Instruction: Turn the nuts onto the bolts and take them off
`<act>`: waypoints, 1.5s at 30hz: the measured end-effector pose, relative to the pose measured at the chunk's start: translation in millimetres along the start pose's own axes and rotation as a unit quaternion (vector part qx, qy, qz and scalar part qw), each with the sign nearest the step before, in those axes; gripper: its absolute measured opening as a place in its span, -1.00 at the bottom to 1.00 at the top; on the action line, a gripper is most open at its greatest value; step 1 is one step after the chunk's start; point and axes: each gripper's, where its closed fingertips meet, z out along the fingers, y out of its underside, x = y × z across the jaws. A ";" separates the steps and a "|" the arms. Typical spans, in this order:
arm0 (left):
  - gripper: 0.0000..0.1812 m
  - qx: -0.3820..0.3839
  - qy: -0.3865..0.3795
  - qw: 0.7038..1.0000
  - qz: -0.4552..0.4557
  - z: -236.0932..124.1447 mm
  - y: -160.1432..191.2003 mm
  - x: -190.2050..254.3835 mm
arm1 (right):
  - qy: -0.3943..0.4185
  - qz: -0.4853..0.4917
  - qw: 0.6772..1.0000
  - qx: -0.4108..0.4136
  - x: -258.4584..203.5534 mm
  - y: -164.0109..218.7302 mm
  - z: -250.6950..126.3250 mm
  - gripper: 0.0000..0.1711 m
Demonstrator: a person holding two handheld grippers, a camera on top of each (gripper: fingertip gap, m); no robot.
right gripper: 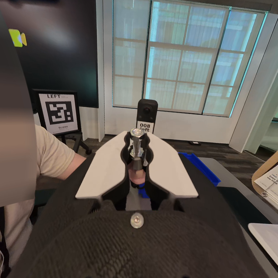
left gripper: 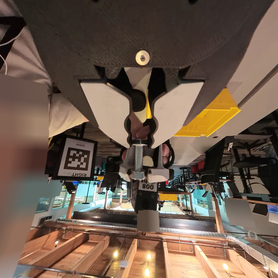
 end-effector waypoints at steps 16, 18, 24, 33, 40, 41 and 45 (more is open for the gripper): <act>-0.80 -0.072 -0.039 0.996 0.033 -2.3 11.1 -7.1 | 0.004 -0.017 1.000 -0.011 -1.3 3.2 1.6 -0.63; -0.80 -0.058 -0.037 0.997 0.030 -2.1 7.7 -6.4 | 0.021 -0.026 0.999 -0.012 0.8 4.5 4.7 -0.55; -0.80 -0.058 -0.031 0.997 0.043 1.9 9.4 -1.4 | 0.055 -0.045 0.997 -0.012 4.6 7.3 11.9 -0.54; -0.80 -0.058 -0.017 0.997 0.054 1.4 7.6 5.5 | 0.019 -0.043 0.999 -0.015 -4.9 5.8 9.0 -0.55; -0.80 -0.053 -0.003 0.997 0.049 -0.6 3.7 9.9 | -0.002 -0.043 0.999 -0.012 -7.7 3.4 2.8 -0.56; -0.80 -0.053 0.000 0.997 0.048 -0.3 4.0 10.7 | -0.009 -0.047 0.999 -0.011 -9.8 3.1 2.6 -0.58; -0.80 -0.055 0.004 0.998 0.044 0.0 4.4 11.7 | -0.021 -0.057 0.998 -0.010 -13.1 2.4 0.1 -0.66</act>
